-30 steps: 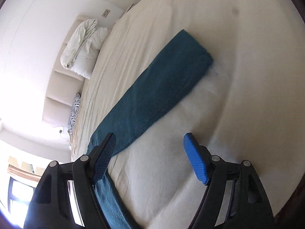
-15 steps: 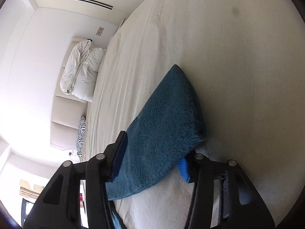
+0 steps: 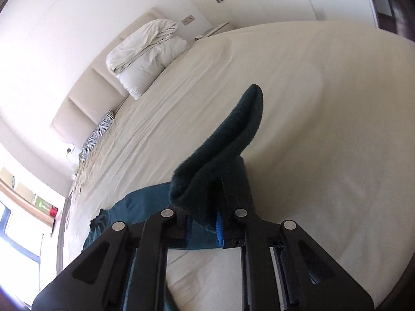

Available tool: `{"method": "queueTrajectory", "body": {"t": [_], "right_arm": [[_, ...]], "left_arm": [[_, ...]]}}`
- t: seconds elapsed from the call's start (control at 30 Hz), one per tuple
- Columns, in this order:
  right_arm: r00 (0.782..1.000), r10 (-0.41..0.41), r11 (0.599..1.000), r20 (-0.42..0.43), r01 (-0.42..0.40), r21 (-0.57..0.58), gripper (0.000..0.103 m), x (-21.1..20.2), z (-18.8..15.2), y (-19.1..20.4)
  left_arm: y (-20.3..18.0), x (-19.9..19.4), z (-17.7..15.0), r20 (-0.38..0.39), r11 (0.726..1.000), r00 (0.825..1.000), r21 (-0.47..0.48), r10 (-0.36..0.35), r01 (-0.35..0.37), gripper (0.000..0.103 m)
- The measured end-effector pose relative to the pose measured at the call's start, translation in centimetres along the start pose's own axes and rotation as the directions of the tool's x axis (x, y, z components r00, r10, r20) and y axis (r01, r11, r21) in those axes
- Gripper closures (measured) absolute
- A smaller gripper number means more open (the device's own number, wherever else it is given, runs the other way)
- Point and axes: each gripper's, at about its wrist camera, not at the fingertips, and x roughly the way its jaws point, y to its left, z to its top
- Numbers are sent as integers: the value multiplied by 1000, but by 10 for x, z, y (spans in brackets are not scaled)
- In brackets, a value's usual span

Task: Fold small clothes
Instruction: 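Grasp the other sleeve cuff with the right gripper, then lay the held sleeve across the sweater body with the right gripper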

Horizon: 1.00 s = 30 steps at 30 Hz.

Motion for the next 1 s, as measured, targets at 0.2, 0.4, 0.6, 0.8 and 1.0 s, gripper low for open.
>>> {"method": "queueTrajectory", "body": {"t": [0.2,0.4,0.6,0.8,1.0], "right_arm": [[983,107,918,-148,-155,-364,90,17,-64,160],[947,65,791,-313,-240,-562,90,55,-175,248],[899,22,821,-438,-267,-505,89,76,-245,226],[877,106,858,-468,-319,-402,58,66,-238,191],[874,189,895,-448,-341,-287,30,32,-226,145]], "left_arm": [[-10,25,17,-21,997,997,-27,-72,72,37],[-7,54,30,-36,981,986,-110,-164,159,35],[1,88,37,-55,957,976,-218,-210,194,28],[-13,125,40,-105,953,973,-246,-205,174,27],[-28,160,43,-162,973,977,-209,-137,101,36]]}}
